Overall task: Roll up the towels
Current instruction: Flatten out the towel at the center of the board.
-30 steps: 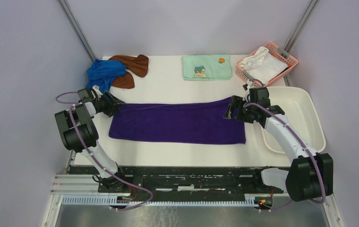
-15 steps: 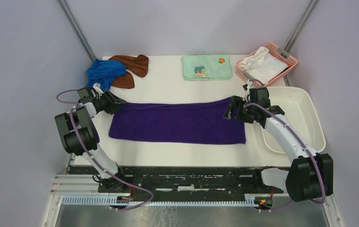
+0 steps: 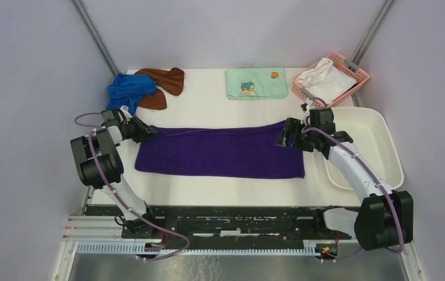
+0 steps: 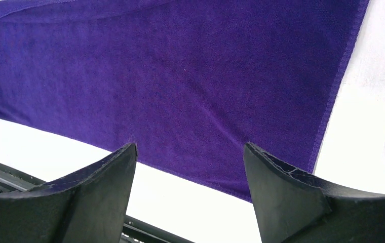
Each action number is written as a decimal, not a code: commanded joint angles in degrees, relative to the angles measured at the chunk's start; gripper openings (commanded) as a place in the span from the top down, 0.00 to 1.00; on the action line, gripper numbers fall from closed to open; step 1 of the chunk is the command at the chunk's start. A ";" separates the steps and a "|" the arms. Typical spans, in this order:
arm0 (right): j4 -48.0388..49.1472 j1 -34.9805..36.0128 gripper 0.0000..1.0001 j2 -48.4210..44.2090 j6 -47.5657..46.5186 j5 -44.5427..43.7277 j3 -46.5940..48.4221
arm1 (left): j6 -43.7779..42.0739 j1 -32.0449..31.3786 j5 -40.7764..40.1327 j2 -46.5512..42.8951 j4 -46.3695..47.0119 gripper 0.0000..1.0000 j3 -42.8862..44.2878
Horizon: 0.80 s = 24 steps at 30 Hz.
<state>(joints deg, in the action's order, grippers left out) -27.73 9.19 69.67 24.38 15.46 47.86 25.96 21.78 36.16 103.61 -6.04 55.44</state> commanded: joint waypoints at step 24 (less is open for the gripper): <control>-1.59 -0.32 0.29 17.59 8.04 -27.66 18.98 | -3.24 -0.17 -11.86 -3.42 -12.47 0.97 8.93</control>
<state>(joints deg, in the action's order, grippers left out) -28.18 9.19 83.26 29.85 -3.01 59.72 25.67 21.71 24.91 101.08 -17.37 62.28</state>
